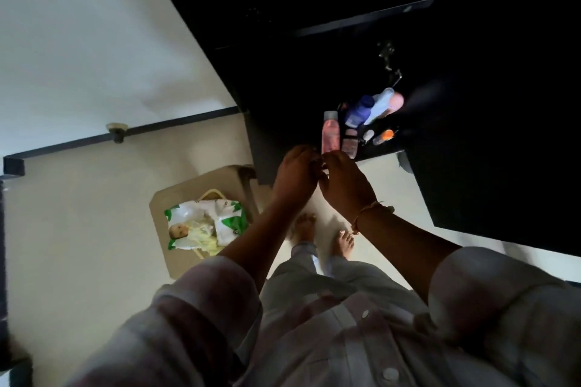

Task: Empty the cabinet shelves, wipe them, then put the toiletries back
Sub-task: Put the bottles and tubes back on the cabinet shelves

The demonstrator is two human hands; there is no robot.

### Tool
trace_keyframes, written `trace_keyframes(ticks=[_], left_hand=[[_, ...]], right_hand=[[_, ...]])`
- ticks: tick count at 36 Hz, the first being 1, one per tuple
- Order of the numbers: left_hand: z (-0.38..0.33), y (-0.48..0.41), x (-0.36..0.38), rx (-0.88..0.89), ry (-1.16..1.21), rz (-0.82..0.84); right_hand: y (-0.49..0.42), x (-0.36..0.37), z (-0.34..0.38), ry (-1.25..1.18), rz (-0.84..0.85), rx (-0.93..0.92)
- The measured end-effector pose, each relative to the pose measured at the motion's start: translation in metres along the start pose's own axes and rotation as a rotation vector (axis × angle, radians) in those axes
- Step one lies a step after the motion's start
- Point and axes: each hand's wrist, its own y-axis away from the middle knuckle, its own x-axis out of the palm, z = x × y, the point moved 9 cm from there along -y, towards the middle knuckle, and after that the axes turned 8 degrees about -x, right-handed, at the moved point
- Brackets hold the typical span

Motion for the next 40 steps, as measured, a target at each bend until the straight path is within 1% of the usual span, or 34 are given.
trace_keyframes(ticks=[3,5,9,12,14,18,23,27,30,33,36,40], left_hand=[[-0.021,-0.018,0.011,0.028,0.025,0.029],[-0.035,-0.029,0.012,0.043,0.041,0.005],[-0.064,-0.049,0.012,0.091,0.076,-0.009],[-0.080,-0.067,0.016,0.117,0.075,0.005],[-0.090,-0.077,0.020,0.149,0.025,0.021],[-0.099,-0.094,0.030,0.194,-0.060,0.071],[-0.099,-0.100,0.034,0.225,-0.108,0.097],[-0.097,-0.101,0.032,0.229,-0.136,0.098],[-0.098,-0.100,0.029,0.224,-0.134,0.102],[-0.100,-0.100,0.024,0.201,-0.114,0.102],[-0.102,-0.097,0.018,0.180,-0.093,0.084],[-0.103,-0.091,0.006,0.147,-0.065,0.063]], right_hand=[[0.003,-0.025,-0.020,-0.004,-0.143,0.064],[0.004,-0.043,-0.033,-0.020,-0.229,0.114],[-0.002,-0.080,-0.057,-0.044,-0.366,0.204],[-0.012,-0.107,-0.067,0.028,-0.427,0.245],[-0.022,-0.118,-0.072,0.056,-0.415,0.243],[-0.040,-0.122,-0.091,0.076,-0.330,0.274],[-0.057,-0.115,-0.099,0.106,-0.207,0.211],[-0.070,-0.118,-0.097,0.095,-0.226,0.162],[-0.077,-0.121,-0.094,0.085,-0.209,0.140],[-0.077,-0.123,-0.094,0.084,-0.201,0.188],[-0.073,-0.126,-0.094,0.022,-0.207,0.254],[-0.068,-0.137,-0.086,-0.041,-0.256,0.248]])
